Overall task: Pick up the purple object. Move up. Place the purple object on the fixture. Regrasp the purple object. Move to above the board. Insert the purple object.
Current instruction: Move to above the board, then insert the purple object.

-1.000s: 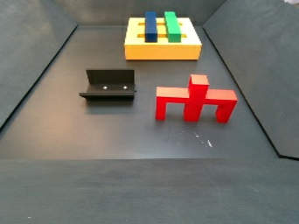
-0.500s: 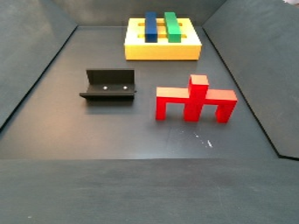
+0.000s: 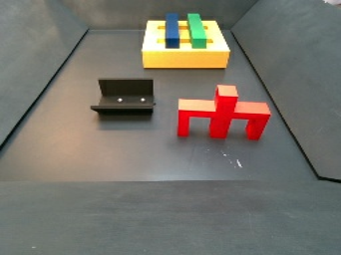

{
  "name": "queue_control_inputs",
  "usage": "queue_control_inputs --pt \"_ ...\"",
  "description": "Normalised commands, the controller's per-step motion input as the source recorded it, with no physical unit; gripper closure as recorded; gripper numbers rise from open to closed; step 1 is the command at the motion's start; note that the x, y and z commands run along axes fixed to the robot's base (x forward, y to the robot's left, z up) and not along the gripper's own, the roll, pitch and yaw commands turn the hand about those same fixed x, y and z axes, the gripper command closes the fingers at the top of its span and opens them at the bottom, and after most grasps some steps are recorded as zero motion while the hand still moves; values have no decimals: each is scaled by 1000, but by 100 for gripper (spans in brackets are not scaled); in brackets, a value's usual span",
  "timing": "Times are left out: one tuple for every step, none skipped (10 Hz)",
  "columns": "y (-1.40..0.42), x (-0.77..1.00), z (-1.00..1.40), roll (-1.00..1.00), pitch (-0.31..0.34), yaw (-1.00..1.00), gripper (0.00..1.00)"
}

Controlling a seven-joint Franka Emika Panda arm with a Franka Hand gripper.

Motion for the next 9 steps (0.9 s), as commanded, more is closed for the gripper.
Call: queue_control_inputs --pt "6 -27 3 -214 -18 -8 100" --pt "0 0 -29 -16 0 0 100" --pt "-6 0 -11 -7 0 0 100" --pt "0 31 0 0 0 0 100" --pt "-186 43 -420 -63 0 -14 100" --pt "-366 89 -729 -37 0 0 100" --pt "-483 91 -800 0 -73 0 100" --pt "-517 86 -766 37 -96 0 100" --pt "-520 0 -743 0 -74 20 100"
